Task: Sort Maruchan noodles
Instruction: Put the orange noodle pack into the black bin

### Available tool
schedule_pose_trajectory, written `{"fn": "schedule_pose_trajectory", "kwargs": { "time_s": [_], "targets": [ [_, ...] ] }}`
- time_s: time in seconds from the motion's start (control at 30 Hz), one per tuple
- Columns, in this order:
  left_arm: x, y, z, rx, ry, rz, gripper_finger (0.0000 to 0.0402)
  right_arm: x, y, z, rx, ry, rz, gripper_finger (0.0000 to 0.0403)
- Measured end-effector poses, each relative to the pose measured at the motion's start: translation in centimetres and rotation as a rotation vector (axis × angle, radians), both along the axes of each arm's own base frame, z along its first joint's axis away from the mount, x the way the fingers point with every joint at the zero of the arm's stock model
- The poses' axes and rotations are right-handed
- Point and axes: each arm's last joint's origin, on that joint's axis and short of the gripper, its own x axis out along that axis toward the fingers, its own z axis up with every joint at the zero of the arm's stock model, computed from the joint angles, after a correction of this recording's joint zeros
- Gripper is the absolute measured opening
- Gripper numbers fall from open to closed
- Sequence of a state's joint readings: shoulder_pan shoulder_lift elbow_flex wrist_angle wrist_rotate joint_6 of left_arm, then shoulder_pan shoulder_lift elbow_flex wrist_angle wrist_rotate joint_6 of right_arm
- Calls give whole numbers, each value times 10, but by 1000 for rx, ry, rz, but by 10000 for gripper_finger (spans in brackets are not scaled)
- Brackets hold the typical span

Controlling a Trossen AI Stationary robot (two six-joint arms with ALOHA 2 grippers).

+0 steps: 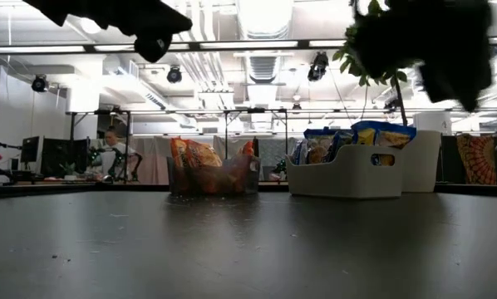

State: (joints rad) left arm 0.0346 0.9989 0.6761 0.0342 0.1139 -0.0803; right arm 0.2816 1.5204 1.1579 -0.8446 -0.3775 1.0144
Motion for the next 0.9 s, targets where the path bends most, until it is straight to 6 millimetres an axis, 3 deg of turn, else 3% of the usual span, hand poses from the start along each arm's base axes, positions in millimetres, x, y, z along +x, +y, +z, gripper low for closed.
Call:
{"fn": "schedule_pose_trajectory", "kwargs": {
  "time_s": [0.23, 0.37, 0.5, 0.73, 0.83, 0.9],
  "targets": [
    [2, -9, 3, 2, -48, -42, 0, -37, 20, -18, -52, 330, -59, 9],
    [3, -9, 3, 17, -56, -45, 0, -63, 21, -18, -116, 603, -124, 9],
    [3, -9, 3, 19, -61, -45, 0, -76, 18, -22, -178, 720, -172, 9],
    [4, -9, 3, 35, -66, -50, 0, -77, 14, -50, -246, 614, -175, 9],
    [4, -9, 3, 37, -70, -49, 0, -59, 16, -55, -227, 383, -176, 9],
    [6, -9, 3, 37, -75, -49, 0, -37, 16, -47, -300, 113, -196, 9]
  ]
}}
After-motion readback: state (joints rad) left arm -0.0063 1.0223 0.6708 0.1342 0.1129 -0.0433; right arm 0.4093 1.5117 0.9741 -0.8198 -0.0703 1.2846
